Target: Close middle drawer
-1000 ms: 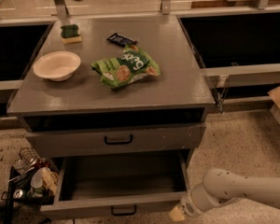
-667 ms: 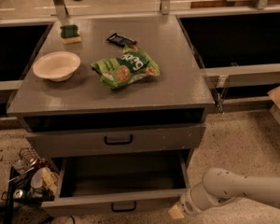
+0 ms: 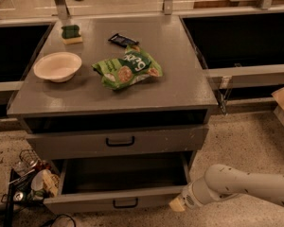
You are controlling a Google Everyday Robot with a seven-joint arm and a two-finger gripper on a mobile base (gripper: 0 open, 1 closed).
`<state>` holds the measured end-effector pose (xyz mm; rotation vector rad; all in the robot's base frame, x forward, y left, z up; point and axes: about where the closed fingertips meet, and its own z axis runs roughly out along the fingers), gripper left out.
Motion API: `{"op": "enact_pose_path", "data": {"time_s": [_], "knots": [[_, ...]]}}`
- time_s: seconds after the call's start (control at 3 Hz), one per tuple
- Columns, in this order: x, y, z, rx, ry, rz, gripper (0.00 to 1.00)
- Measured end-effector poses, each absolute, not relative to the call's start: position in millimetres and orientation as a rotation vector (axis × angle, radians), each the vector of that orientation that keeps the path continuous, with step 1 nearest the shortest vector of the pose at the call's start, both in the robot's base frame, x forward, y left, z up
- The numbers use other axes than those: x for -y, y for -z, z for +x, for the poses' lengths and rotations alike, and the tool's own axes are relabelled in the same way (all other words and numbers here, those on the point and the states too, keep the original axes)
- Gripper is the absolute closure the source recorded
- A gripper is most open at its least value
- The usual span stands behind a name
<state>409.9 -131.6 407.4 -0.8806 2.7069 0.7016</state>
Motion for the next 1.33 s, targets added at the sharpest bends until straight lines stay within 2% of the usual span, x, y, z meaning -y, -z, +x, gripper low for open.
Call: {"op": "enact_pose_path", "data": {"time_s": [1.33], "knots": [[124, -428, 441, -2.617, -0.690, -0.914, 1.00]]}}
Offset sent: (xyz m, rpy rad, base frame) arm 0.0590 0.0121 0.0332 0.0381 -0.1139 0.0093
